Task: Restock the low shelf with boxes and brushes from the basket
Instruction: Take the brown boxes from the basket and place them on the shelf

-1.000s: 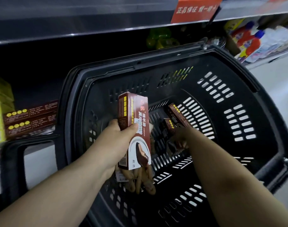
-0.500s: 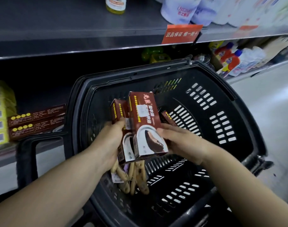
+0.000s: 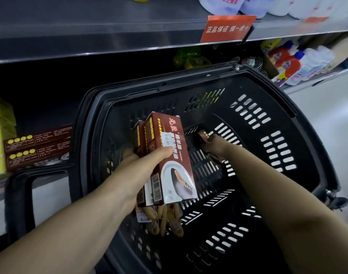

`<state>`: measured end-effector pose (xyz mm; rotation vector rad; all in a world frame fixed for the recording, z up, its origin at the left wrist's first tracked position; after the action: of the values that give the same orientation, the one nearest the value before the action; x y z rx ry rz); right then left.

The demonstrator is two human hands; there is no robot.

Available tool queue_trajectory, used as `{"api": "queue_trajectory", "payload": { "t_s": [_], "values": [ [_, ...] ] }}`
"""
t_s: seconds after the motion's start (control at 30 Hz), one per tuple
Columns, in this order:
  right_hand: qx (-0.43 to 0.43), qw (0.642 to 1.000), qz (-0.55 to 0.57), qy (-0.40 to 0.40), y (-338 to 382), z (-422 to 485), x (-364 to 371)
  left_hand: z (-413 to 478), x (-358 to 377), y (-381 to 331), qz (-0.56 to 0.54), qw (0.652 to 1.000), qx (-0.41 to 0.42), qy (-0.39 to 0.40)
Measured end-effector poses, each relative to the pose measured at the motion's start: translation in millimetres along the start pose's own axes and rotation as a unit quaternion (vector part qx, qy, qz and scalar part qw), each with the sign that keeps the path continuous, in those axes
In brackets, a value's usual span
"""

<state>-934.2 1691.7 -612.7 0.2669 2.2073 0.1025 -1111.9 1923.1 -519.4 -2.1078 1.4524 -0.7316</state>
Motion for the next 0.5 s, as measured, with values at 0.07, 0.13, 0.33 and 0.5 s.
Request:
{"api": "queue_trajectory", "payload": {
  "t_s": [0.07, 0.13, 0.33, 0.5],
  "values": [
    [0.077, 0.995, -0.054, -0.017, -32, 24, 13, -1, 1, -1, 0.003, 1.0, 0.006, 0.01],
    [0.103, 0.993, -0.029, -0.05, -47, 38, 24, -2, 2, 0, 0.007, 1.0, 0.006, 0.018],
    [0.092, 0.984, -0.085, -0.128, -66, 46, 53, -4, 4, -1, 0.012, 1.0, 0.021, 0.019],
    [0.098, 0.972, -0.14, -0.161, -73, 49, 47, -3, 0, -2, 0.009, 0.999, 0.034, -0.003]
  ]
}}
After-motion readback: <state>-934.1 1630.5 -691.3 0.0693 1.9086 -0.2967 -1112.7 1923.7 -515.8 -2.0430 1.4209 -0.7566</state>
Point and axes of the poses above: each hand's wrist, its own z-axis towards the middle knuckle, its own x-axis out of the palm, y = z × x, the point moved 8 cm from there along z, towards the middle knuckle, and after that the axes turned 1 degree about -y, right-handed, at the moved point
